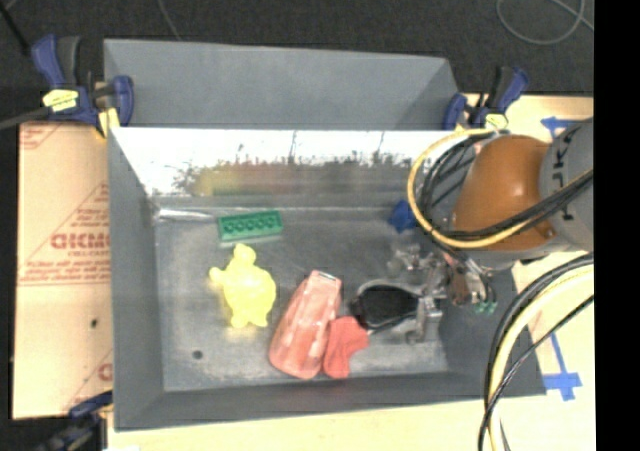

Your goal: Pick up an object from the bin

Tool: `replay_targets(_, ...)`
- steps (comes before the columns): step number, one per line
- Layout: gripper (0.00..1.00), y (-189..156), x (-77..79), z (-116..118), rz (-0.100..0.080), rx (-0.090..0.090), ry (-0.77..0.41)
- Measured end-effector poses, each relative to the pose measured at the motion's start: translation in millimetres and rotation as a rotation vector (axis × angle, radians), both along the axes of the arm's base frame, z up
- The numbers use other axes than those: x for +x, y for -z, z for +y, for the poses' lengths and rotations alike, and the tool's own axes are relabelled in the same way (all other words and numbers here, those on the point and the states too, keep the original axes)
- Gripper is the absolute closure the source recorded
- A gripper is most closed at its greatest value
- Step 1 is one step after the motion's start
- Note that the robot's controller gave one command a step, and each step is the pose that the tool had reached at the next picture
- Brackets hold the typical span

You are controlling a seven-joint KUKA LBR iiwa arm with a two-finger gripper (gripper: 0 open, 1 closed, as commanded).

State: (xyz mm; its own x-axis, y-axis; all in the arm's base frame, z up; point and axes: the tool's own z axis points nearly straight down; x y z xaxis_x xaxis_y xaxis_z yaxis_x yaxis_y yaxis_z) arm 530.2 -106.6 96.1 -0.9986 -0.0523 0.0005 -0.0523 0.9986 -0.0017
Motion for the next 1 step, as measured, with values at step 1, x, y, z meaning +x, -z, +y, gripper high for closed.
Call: replay_targets(1,0.00,-29.5,-2.9,4.2,-0.004,0.001,0.088)
